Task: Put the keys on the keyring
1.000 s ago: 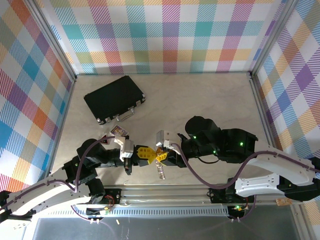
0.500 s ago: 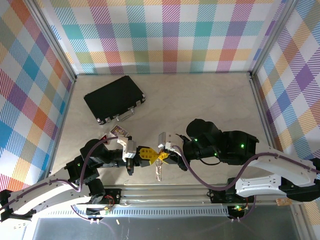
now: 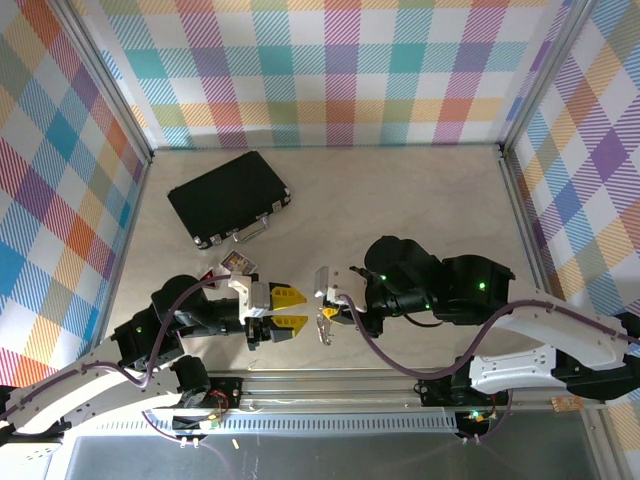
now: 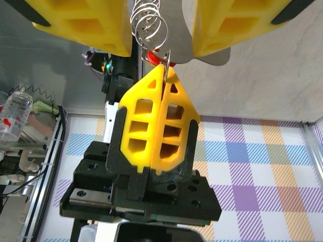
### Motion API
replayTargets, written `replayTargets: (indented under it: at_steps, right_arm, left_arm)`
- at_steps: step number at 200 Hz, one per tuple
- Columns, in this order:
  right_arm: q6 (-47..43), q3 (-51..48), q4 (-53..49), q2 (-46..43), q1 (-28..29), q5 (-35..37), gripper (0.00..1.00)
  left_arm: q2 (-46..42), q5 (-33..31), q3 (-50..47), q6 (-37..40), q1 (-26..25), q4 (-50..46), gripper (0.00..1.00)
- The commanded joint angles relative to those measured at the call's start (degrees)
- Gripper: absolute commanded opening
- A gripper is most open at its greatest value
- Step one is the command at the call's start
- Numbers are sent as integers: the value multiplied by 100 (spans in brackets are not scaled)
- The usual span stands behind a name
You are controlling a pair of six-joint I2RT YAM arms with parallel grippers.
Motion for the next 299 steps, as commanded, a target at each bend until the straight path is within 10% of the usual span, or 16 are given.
replayTargets:
  at_steps: [1,130,184,230,261,299]
  right_arm:
    - [-202,243,-120,80,16,-25,0]
    - [-281,289,-67,380,16,-292,0]
    - [-269,184,86,344,8,-525,0]
    - [-162,81,172,251,11,-559,0]
    - [-37,-96,410,80,8,-497,21]
    - [90,-331,864,-244,16,-487,23]
  left_arm:
    - [61,12,68,81,-42,-199,37]
    - [308,-244,-148,137,-38,-73,31]
    - [368,-236,-140,138,-42,-4,0]
    - [186,-65,-316,-82,-38,533,0]
    - [20,209,-514,-375,-38,1121,0]
    - [1,407,-764,-632,-38,1725,0]
